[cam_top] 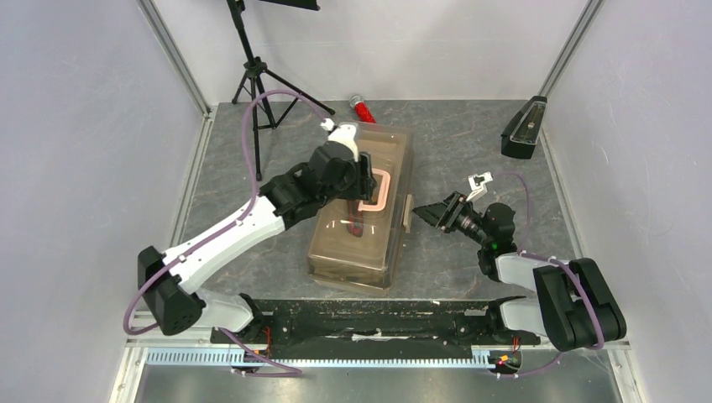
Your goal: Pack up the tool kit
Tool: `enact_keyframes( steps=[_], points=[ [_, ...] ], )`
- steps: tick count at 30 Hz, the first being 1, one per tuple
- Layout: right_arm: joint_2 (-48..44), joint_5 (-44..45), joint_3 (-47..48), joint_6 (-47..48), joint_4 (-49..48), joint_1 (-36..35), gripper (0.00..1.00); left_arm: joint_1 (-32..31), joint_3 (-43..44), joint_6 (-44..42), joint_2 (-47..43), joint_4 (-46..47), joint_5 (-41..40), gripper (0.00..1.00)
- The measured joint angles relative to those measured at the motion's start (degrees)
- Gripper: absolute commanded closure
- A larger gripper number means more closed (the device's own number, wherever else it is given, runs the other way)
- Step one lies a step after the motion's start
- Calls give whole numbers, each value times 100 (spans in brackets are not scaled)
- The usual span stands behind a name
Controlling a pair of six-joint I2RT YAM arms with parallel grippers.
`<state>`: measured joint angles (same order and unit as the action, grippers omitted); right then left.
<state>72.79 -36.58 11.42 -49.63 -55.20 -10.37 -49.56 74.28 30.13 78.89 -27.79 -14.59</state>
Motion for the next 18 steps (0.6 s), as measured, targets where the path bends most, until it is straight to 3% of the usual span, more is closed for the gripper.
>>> enact_keyframes(
  steps=[8,18],
  points=[
    [57,17,9,-28,92,-9,44,1285,-560,4,-994,-278,223,24],
    [348,-11,92,-286,-170,-170,44,1980,-1447,295,-1187,-2,1412,26]
  ],
)
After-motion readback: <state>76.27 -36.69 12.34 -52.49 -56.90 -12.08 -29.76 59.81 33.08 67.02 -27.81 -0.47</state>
